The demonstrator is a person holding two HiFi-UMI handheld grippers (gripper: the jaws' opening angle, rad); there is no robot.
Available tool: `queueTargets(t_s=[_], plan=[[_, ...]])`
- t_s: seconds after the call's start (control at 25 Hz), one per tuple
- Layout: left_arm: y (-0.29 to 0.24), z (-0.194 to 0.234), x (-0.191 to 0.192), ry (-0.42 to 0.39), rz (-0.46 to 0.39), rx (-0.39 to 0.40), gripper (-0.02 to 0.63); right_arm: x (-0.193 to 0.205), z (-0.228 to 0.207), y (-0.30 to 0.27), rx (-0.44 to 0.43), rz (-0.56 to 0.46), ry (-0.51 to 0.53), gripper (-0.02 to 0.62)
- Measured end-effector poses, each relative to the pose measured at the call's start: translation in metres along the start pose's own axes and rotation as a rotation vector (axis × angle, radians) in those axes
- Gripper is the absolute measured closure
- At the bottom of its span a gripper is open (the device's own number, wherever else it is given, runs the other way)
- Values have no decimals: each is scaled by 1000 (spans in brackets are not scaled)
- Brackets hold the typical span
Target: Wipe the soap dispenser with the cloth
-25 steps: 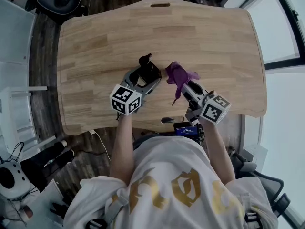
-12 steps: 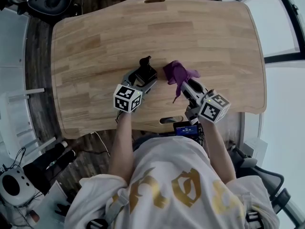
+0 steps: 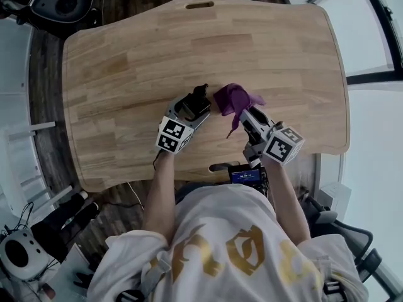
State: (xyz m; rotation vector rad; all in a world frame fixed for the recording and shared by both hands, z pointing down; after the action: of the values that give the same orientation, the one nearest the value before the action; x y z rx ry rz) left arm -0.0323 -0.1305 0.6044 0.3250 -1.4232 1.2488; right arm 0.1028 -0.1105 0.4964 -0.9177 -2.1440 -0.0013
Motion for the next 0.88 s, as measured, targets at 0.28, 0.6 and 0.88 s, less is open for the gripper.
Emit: queueTargets(t_s=[0.28, 0.6, 0.88], plan=[[6, -7, 15, -116, 120, 71, 264, 3, 7, -7, -19, -1, -22, 526], [8, -5, 36, -140, 212, 46, 264, 8, 5, -8, -12, 17, -4, 525], [14, -9, 44, -141, 292, 40, 262, 4, 10, -6, 4, 15, 42, 525]])
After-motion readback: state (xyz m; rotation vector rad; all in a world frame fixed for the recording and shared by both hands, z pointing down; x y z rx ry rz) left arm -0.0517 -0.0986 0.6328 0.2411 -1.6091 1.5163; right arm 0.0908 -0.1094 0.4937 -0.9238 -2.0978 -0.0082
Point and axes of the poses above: the fingertips, and each gripper's own axes: y backward along the fingers, z to its left, x out of its underside, the point moved 2 cm from there along y, backward along the fingers, and after that the axes turned 6 degrees about x, right-handed, at the moved point
